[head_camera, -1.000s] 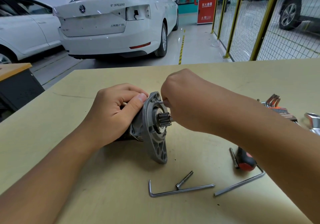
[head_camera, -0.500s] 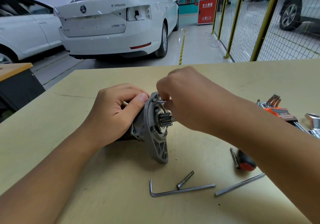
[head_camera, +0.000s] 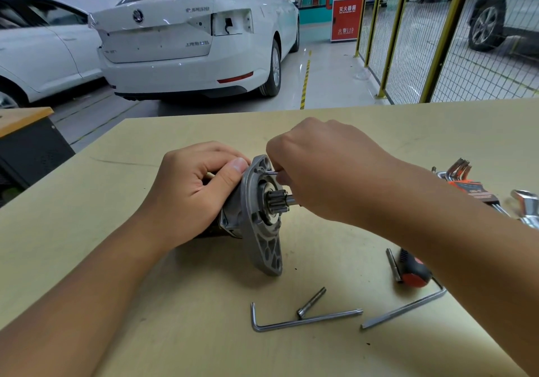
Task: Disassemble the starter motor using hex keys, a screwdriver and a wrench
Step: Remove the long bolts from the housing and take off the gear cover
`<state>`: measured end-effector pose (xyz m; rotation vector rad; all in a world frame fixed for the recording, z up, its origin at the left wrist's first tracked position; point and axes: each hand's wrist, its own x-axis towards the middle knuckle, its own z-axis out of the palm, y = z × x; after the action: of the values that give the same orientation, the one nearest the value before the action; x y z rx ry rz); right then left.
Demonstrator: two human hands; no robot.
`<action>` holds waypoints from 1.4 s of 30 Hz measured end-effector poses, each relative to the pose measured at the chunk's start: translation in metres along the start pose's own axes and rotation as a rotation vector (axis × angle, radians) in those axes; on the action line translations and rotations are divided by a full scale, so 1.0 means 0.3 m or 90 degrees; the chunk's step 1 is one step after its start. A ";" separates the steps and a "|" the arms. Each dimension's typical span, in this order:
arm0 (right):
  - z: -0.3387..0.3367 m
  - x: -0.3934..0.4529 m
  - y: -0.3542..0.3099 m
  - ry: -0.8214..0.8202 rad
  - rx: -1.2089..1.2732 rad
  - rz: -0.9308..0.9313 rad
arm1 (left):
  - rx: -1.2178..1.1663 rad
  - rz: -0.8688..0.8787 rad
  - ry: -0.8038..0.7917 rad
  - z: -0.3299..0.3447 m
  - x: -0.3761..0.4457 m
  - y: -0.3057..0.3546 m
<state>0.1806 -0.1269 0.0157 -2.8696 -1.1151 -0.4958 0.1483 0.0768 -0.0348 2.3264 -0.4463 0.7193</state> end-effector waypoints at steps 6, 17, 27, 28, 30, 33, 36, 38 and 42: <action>-0.007 0.001 0.005 -0.024 0.030 -0.011 | 0.005 0.012 0.002 0.000 0.000 0.000; 0.019 0.009 0.014 -0.022 0.053 -0.029 | 0.007 0.006 0.002 -0.002 0.000 0.005; 0.016 0.006 0.000 -0.007 0.019 -0.030 | 0.002 0.008 0.001 -0.001 0.000 0.001; 0.012 0.005 -0.001 -0.009 0.012 -0.033 | 0.003 0.010 0.000 0.000 0.000 0.000; 0.006 0.005 -0.004 -0.015 0.002 -0.032 | 0.006 0.015 0.001 0.001 0.000 -0.002; 0.010 0.006 -0.007 -0.015 -0.007 -0.027 | 0.005 0.018 0.004 0.002 0.001 -0.004; 0.016 0.000 -0.008 0.015 -0.023 -0.002 | 0.003 0.018 0.002 0.004 0.001 -0.007; 0.009 -0.008 -0.009 0.027 -0.038 0.013 | 0.000 0.015 0.001 0.005 0.000 -0.010; 0.004 -0.010 -0.005 0.016 -0.018 0.016 | -0.012 0.004 -0.005 0.008 -0.001 -0.013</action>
<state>0.1777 -0.1276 0.0135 -2.8892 -1.0746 -0.5505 0.1507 0.0781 -0.0383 2.3119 -0.4622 0.7070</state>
